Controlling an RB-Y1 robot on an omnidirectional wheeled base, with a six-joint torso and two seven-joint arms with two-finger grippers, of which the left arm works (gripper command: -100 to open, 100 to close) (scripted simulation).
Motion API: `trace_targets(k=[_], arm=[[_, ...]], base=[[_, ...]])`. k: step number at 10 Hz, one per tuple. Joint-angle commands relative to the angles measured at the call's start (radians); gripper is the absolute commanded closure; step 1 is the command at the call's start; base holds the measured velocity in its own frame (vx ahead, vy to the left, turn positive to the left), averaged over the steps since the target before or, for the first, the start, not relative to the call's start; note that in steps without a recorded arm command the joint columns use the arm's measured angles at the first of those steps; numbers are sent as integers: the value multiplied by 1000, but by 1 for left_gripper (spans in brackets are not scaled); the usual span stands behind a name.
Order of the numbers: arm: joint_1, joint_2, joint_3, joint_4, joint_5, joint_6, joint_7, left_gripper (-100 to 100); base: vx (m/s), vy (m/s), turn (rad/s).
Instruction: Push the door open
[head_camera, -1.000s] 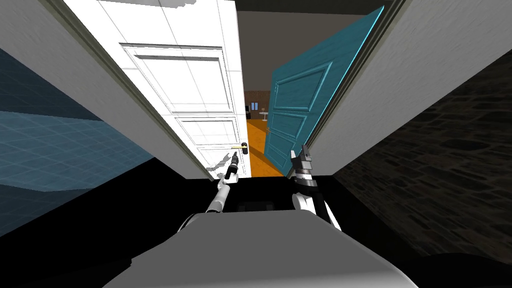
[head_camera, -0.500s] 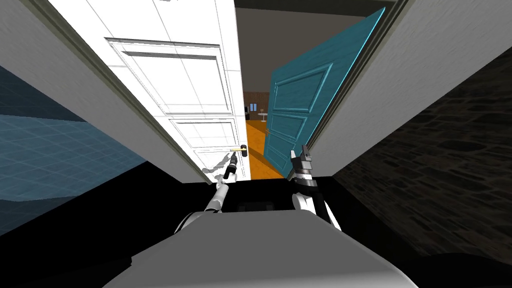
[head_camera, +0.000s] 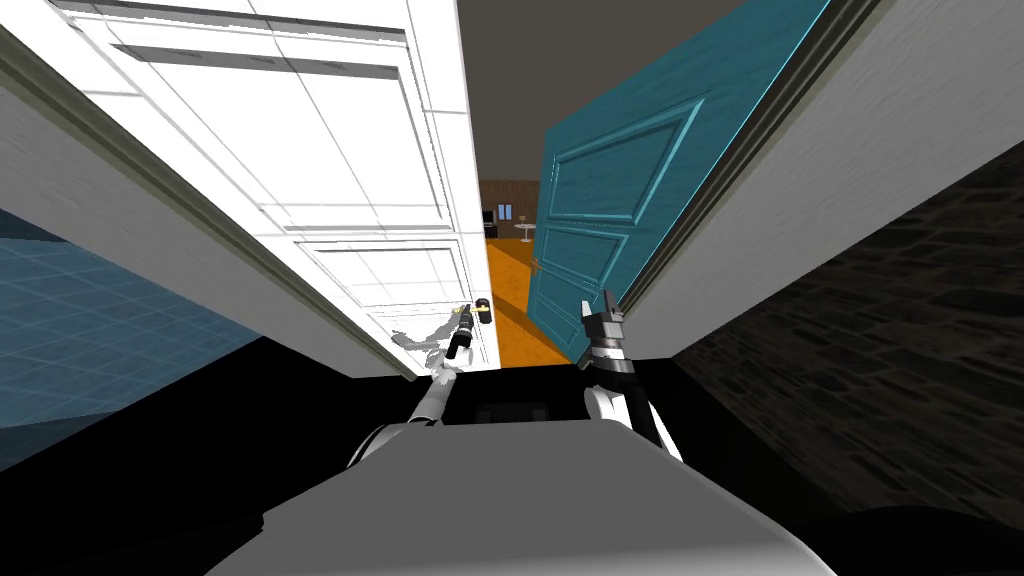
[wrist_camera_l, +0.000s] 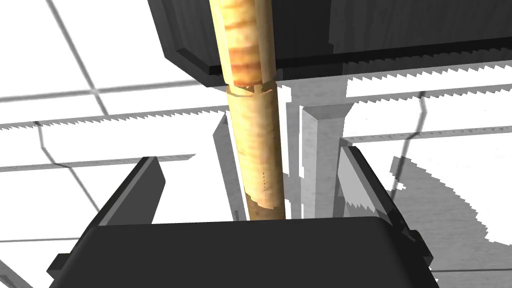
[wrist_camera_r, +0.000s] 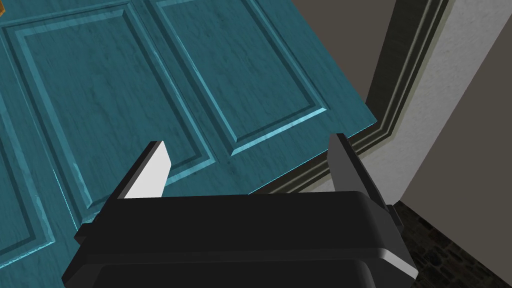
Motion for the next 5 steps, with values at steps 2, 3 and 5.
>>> trace_targets(k=[2,3,5], arm=[[-4,-10,3,6,1,-2,0,-100],[-4,-10,3,6,1,-2,0,100],[-4,-10,3,6,1,-2,0,100]], base=[[135,19,-19],[-9,-3,8],[-25,-3,-3]])
